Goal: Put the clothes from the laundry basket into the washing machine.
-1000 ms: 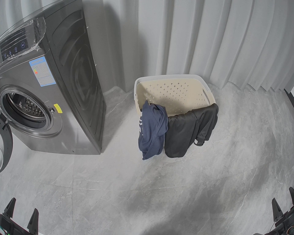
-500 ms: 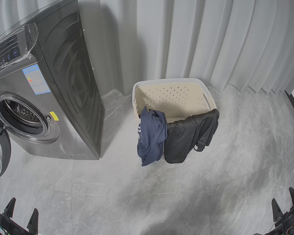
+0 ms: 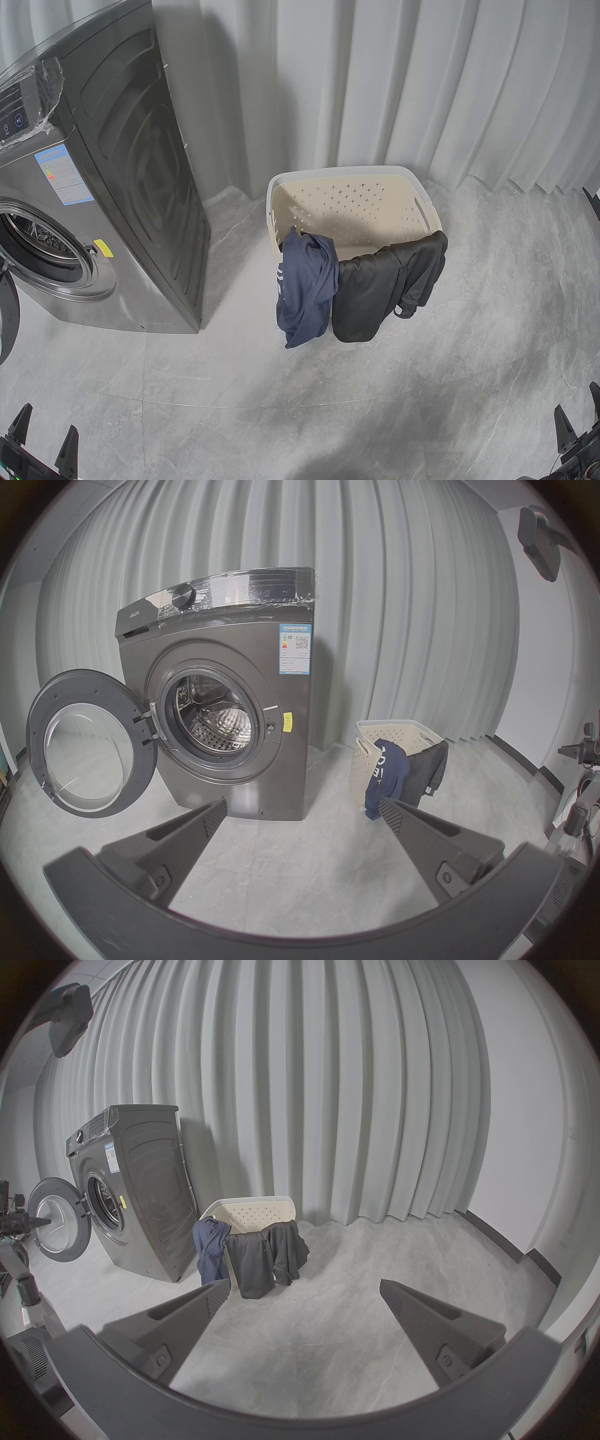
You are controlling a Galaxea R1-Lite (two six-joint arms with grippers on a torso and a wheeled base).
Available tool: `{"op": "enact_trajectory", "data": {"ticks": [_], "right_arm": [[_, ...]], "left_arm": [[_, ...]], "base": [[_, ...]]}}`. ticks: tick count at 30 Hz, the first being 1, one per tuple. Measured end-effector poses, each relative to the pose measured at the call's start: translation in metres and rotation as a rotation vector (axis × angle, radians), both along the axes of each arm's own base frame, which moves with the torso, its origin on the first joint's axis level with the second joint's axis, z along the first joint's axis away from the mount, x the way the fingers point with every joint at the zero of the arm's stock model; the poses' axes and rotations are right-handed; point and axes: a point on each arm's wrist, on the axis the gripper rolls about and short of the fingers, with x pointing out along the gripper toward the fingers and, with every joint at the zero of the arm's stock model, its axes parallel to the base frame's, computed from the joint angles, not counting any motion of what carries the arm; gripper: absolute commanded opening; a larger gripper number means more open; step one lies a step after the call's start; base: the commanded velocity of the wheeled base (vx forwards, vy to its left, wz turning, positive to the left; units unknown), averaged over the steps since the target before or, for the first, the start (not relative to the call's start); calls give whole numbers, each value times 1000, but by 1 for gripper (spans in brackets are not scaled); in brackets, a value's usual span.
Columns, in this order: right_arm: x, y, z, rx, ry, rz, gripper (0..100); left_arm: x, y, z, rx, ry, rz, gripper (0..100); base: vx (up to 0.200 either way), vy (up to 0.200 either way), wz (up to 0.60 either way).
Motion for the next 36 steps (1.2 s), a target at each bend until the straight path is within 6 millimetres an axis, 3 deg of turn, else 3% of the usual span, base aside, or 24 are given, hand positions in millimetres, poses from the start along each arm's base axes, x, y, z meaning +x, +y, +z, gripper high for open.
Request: {"op": "enact_trajectory", "data": {"ticks": [5, 14, 23, 29, 36], "right_arm": [[0, 0, 0, 0, 0, 1, 100], [0, 0, 0, -1, 0, 0, 100], [0, 0, 0, -2, 0, 2, 100], [0, 0, 0, -2, 0, 2, 100], [0, 0, 0, -2, 0, 2, 100]], "left_arm": [[0, 0, 0, 0, 0, 0, 100], [0, 0, 0, 0, 0, 0, 100], [0, 0, 0, 0, 0, 0, 100], [0, 0, 0, -2, 0, 0, 100], [0, 0, 0, -1, 0, 0, 100]], "base": [[0, -200, 0], [0, 0, 0], [200, 0, 0], [0, 0, 0], [171, 0, 0]]}}
